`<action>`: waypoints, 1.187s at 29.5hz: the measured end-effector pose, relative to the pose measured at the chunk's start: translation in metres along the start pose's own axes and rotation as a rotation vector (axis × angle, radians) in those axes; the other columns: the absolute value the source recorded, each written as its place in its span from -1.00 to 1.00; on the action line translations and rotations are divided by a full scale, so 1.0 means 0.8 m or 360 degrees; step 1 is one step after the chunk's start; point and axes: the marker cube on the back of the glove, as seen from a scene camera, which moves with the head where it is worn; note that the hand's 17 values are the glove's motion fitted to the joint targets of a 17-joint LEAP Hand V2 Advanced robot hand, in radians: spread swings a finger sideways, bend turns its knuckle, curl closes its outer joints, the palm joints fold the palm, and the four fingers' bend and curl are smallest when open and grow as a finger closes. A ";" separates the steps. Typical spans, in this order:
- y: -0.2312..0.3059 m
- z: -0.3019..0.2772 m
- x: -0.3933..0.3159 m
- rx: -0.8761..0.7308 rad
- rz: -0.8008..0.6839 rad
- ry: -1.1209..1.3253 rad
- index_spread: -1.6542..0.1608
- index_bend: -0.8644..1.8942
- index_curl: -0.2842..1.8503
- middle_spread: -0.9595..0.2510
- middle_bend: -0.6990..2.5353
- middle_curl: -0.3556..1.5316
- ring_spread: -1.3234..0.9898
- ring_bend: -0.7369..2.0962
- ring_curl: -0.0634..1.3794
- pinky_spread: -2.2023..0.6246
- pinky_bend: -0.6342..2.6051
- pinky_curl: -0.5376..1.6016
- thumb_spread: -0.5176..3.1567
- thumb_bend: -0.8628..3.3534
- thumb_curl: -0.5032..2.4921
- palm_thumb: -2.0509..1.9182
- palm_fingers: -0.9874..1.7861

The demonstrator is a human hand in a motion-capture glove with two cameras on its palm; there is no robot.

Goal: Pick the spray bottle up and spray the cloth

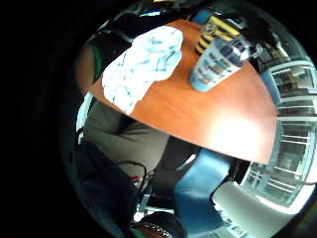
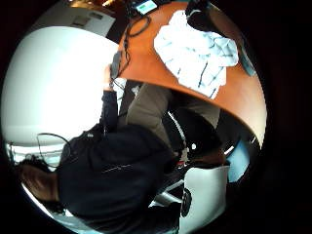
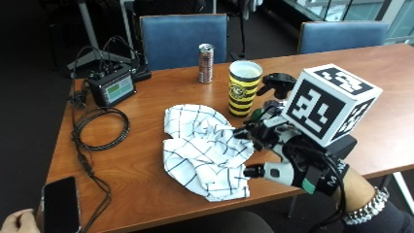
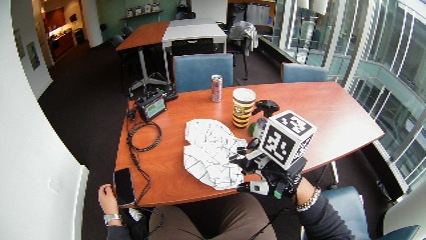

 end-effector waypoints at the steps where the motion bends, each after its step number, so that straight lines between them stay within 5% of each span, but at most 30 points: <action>1: -0.007 -0.007 0.006 0.0054 0.0008 -0.0014 0.36 -0.20 -0.47 0.51 -0.45 -0.40 0.13 -0.28 -0.62 0.72 -0.43 -0.28 -0.14 -0.51 -0.53 0.32 0.09; 9: -0.075 -0.071 0.071 0.0456 0.0129 -0.0110 0.37 -0.25 -0.46 0.44 -0.40 -0.33 0.10 -0.27 -0.58 0.71 -0.48 -0.27 -0.12 -0.51 -0.50 0.36 0.21; 26: -0.125 -0.058 0.185 0.0421 0.0423 -0.0157 0.38 -0.30 -0.47 0.31 -0.40 -0.26 0.02 -0.17 -0.46 0.69 -0.51 -0.25 -0.17 -0.55 -0.46 0.42 0.28; 35: -0.138 -0.031 0.192 0.0620 0.0369 -0.0596 0.40 -0.23 -0.44 0.20 -0.34 -0.21 -0.03 -0.15 -0.42 0.64 -0.55 -0.29 -0.22 -0.59 -0.44 0.44 0.42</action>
